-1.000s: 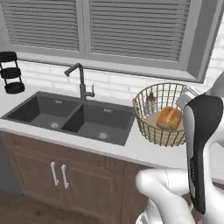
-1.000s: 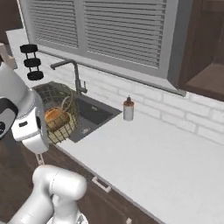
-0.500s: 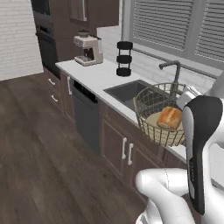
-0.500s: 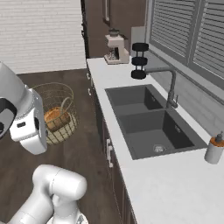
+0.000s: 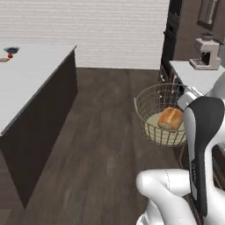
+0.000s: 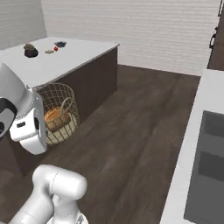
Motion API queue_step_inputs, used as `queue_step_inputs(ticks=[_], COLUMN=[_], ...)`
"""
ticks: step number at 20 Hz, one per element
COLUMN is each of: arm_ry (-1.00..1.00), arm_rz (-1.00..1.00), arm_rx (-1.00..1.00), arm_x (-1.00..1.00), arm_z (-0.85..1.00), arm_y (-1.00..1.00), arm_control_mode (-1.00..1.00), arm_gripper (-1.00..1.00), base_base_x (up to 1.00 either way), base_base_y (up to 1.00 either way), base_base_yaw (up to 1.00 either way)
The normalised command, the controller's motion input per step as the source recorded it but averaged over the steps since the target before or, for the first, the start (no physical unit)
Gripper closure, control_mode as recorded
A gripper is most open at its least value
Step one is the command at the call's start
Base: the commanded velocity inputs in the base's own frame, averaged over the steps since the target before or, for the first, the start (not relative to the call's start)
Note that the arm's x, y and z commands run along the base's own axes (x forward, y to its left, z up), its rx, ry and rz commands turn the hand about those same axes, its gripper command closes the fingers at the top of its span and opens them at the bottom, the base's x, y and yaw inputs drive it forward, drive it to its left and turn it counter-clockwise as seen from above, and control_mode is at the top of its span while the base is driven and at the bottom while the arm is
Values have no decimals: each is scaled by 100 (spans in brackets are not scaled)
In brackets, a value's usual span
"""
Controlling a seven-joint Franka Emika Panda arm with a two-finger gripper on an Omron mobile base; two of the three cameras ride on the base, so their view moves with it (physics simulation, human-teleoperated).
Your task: Open the cabinet, pick up the bread from the cabinet and place it in the basket. Then move the basket to the dining counter.
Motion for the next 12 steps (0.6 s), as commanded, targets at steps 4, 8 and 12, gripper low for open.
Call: queue_step_inputs(ticks=[4, 8, 12], arm_ry=[0, 0, 0], arm_rz=[0, 0, 0], arm_rx=[0, 0, 0], arm_x=[0, 0, 0], arm_z=[0, 0, 0], arm_y=[0, 0, 0], arm_control_mode=[100, 100, 100], arm_gripper=[100, 100, 100], base_base_x=[83, 100, 100], base_base_y=[0, -8, -23], base_base_yaw=[88, 76, 66])
